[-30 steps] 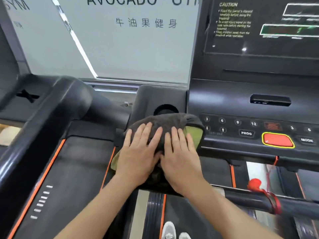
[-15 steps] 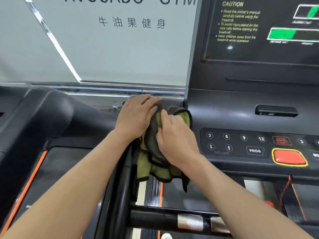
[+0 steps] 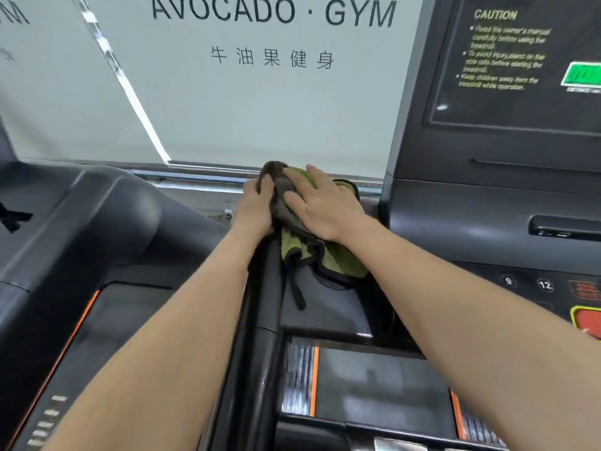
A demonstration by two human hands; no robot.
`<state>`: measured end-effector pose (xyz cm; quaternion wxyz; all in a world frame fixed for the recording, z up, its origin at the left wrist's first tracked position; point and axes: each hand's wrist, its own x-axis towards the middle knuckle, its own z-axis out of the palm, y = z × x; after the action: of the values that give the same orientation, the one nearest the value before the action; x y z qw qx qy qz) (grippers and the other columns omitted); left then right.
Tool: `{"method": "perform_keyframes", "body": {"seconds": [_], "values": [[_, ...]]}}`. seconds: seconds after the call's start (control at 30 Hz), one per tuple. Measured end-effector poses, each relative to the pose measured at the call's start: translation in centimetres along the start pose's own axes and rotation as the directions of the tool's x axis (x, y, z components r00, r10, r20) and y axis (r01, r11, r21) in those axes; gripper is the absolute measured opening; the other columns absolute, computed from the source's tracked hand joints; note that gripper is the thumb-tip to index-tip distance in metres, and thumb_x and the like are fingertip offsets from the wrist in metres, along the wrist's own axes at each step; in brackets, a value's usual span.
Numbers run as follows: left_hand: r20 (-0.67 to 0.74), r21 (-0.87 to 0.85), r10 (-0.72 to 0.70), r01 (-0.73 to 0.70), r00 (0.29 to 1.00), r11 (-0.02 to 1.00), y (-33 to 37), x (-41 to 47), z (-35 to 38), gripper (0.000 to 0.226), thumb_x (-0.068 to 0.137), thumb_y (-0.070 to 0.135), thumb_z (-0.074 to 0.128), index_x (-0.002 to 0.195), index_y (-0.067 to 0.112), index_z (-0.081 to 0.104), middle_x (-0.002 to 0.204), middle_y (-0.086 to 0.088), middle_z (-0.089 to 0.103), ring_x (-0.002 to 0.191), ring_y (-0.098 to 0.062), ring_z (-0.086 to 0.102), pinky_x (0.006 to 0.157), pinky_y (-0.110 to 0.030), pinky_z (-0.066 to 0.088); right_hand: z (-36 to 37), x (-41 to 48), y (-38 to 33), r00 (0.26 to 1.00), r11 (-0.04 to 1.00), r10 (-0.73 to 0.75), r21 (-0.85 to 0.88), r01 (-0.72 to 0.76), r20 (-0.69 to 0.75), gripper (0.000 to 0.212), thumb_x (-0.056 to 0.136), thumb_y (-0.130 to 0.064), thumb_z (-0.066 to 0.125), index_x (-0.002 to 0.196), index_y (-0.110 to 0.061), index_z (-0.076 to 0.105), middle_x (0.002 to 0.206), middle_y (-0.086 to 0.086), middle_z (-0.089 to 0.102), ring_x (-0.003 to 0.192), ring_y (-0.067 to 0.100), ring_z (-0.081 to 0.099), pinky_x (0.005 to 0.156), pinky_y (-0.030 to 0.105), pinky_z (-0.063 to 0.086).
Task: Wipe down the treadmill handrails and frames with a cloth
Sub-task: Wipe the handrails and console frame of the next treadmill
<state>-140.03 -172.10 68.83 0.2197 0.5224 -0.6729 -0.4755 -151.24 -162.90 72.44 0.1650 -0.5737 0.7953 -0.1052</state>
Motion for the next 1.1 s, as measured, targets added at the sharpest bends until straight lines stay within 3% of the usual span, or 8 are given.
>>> {"method": "perform_keyframes", "body": {"seconds": [0.13,0.27,0.4,0.53,0.63,0.73,0.9,1.1], "values": [[0.121,-0.196,-0.172,0.193,0.978,0.961,-6.2,-2.6,-1.1,0.04,0.101,-0.001,0.038,0.14,0.005,0.042,0.139,-0.017,0.05,0.13,-0.032,0.048,0.1,-0.036,0.046,1.8,-0.7,-4.1,0.987,0.986,-0.154,-0.057,0.156,0.036,0.057,0.095,-0.064,0.023,0.149,-0.046,0.02,0.163,0.001,-0.008,0.149,0.026,-0.01,0.116,0.05,0.002],[-0.011,-0.335,-0.147,0.135,0.989,0.932,-7.3,-4.0,-2.1,0.015,0.098,0.023,0.048,0.109,0.027,0.059,0.113,-0.005,0.064,0.106,-0.028,0.063,0.089,-0.037,0.051,2.3,-1.9,-3.5,0.969,0.962,-0.248,-0.112,0.248,0.018,0.058,0.095,-0.066,0.019,0.15,-0.048,0.018,0.163,-0.007,-0.007,0.149,0.025,-0.007,0.119,0.051,0.005],[0.017,-0.347,0.175,-0.158,0.984,0.924,-1.0,-3.3,-1.7,0.039,0.093,0.049,0.044,0.122,0.03,0.061,0.121,0.005,0.066,0.114,-0.014,0.061,0.101,-0.037,0.047,0.1,0.2,1.4,0.999,0.985,0.026,-0.17,-0.02,0.029,0.078,0.081,-0.083,0.006,0.15,-0.049,-0.001,0.163,0.008,0.01,0.145,0.036,0.023,0.115,0.05,0.023],[0.154,0.07,0.148,-0.161,0.977,0.985,2.4,-0.6,0.8,0.05,0.092,0.057,0.045,0.132,0.029,0.057,0.135,-0.003,0.054,0.129,-0.021,0.045,0.107,-0.029,0.035,-0.9,1.8,2.4,0.968,0.94,0.249,-0.247,-0.238,0.015,0.056,0.098,-0.058,0.023,0.146,-0.03,0.035,0.143,0.008,0.05,0.126,0.033,0.05,0.086,0.043,0.041],[0.108,0.047,0.152,-0.157,0.983,0.986,2.4,0.6,1.0,0.034,0.098,0.038,0.049,0.125,0.021,0.063,0.129,-0.002,0.061,0.12,-0.018,0.052,0.088,-0.022,0.036,-1.0,1.3,1.1,0.985,0.925,0.169,-0.338,-0.173,-0.042,0.037,0.097,-0.022,0.037,0.132,-0.019,0.05,0.133,0.009,0.056,0.117,0.036,0.055,0.08,0.043,0.042],[0.067,0.189,0.273,-0.281,0.96,0.941,2.4,0.2,1.2,0.031,0.1,0.033,0.047,0.12,0.021,0.067,0.126,-0.002,0.064,0.118,-0.02,0.053,0.082,-0.023,0.034,0.2,-0.7,1.0,0.981,0.922,0.173,-0.335,-0.194,-0.091,0.051,0.092,-0.023,0.043,0.141,-0.012,0.037,0.141,0.02,0.045,0.128,0.041,0.044,0.1,0.049,0.037],[0.256,0.543,0.49,-0.543,0.833,0.64,1.8,-4.6,2.3,0.037,0.101,0.04,0.041,0.136,0.036,0.054,0.151,0.004,0.042,0.145,-0.02,0.023,0.118,-0.043,0.018,2.4,-7.3,0.6,0.979,0.898,0.135,-0.399,-0.186,-0.154,0.071,0.098,-0.027,0.033,0.153,-0.001,-0.004,0.157,0.031,0.0,0.147,0.043,-0.001,0.12,0.048,0.001],[0.303,0.541,0.516,-0.59,0.801,0.599,0.4,-11.6,2.2,0.039,0.103,0.036,0.039,0.138,0.029,0.052,0.15,0.0,0.044,0.145,-0.023,0.028,0.116,-0.046,0.023,2.8,-12.6,0.5,0.98,0.921,0.043,-0.373,-0.115,-0.196,0.057,0.096,-0.019,0.026,0.146,0.009,0.026,0.15,0.032,0.03,0.142,0.04,0.029,0.118,0.045,0.018]]}}
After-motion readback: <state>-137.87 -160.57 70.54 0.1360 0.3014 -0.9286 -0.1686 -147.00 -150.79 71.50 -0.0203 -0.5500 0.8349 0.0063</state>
